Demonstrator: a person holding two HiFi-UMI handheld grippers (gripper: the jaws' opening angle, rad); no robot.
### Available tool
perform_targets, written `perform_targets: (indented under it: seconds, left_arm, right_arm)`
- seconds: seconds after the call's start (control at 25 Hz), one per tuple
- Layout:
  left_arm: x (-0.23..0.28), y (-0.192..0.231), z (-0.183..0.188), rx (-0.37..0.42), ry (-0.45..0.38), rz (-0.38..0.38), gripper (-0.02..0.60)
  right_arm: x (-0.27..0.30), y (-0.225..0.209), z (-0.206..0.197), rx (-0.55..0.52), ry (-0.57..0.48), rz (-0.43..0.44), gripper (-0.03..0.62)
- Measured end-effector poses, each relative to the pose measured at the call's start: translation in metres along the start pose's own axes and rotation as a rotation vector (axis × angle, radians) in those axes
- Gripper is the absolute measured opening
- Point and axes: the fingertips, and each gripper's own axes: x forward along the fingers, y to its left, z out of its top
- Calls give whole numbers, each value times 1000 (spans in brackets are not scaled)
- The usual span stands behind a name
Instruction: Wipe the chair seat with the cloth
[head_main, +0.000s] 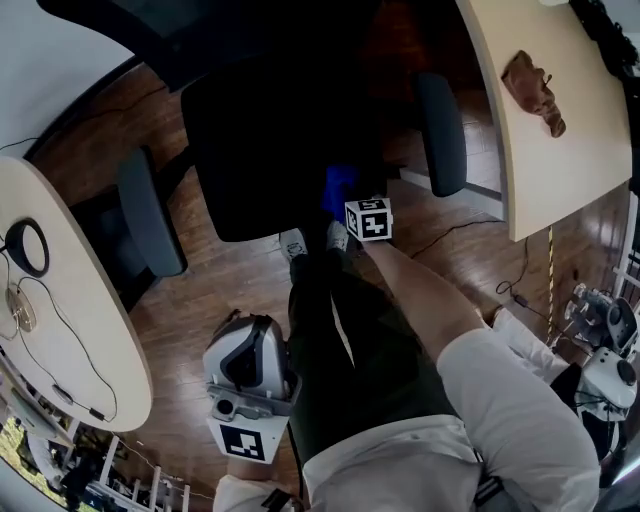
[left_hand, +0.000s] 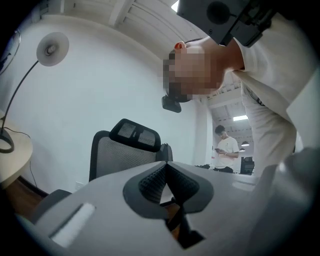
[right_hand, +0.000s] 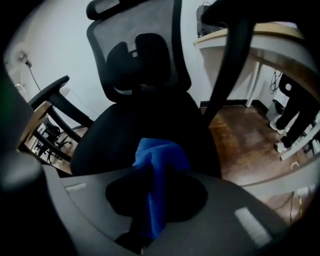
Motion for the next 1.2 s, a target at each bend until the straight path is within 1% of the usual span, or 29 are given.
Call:
perform_targets:
  seconds: [0.08, 0.16, 0.28, 0.36, 0.44, 0.52, 0.56, 0.6, 0.64, 0.68, 0.72, 0.8, 0.84, 0.88, 0.92, 0.96, 1.0, 1.04, 1.08, 1.12, 1.16, 1.2]
  left_arm:
    - [9, -10, -2, -8, -3, -21, 55]
    - [17, -18, -4, -12, -2, -38, 55]
    - [28, -28, -1, -9, 7, -53, 55]
    - [29, -31, 11, 3, 8, -59, 55]
    - [26, -29, 33, 29, -1, -67, 55]
    - [21, -33, 70, 57, 2, -77, 55]
    - [21, -39, 93, 70, 10, -81, 55]
    - [27, -46, 119, 85, 18, -85, 55]
    - [41, -53, 146, 105, 24, -92, 55]
    - [67, -58, 173, 134, 24, -107, 55]
    - [106, -60, 201, 172, 21, -136, 55]
    - [206, -69, 256, 251, 26, -216, 55]
    - [252, -79, 284, 278, 40, -241, 55]
    - [287, -92, 310, 292, 58, -241, 55]
    - [307, -103, 333, 286, 76, -215, 55]
    - [316, -111, 354, 266, 89, -175, 55]
    - [318, -116, 372, 250, 96, -145, 55]
    - [315, -121, 386, 253, 99, -136, 55]
    - [310, -127, 397, 276, 101, -150, 55]
    - [304, -132, 406, 300, 99, -171, 55]
    - [298, -137, 415, 297, 89, -181, 55]
    - [292, -142, 424, 264, 70, -176, 55]
  right_arm:
    - [-16, -39, -1, 18, -15, -38, 69]
    - [-27, -62, -3, 37, -24, -54, 69]
    - [-40, -65, 7, 51, -52, -42, 69]
    - [-48, -47, 28, 38, -102, -22, 67]
    - [-61, -15, 62, 17, -174, 8, 69]
    - [-95, 28, 99, -1, -246, 50, 69]
    - [-124, 50, 121, -5, -283, 73, 69]
    - [-160, 70, 150, -7, -330, 97, 69]
    - [-201, 88, 191, -7, -393, 123, 69]
    - [-246, 102, 247, -4, -477, 152, 69]
    - [-294, 114, 318, -1, -580, 183, 69]
    - [-409, 127, 467, -26, -803, 241, 69]
    - [-478, 128, 524, -61, -895, 262, 69]
    - [-552, 130, 561, -100, -962, 279, 69]
    - [-627, 134, 579, -133, -1007, 296, 69]
    - [-700, 142, 583, -166, -1053, 314, 69]
    - [-770, 151, 581, -207, -1132, 333, 69]
    - [-836, 162, 576, -261, -1239, 351, 69]
    - [-889, 173, 566, -328, -1330, 360, 69]
    - [-927, 182, 553, -401, -1380, 357, 69]
    - [-950, 190, 539, -465, -1399, 347, 69]
    - [-960, 195, 525, -503, -1396, 339, 69]
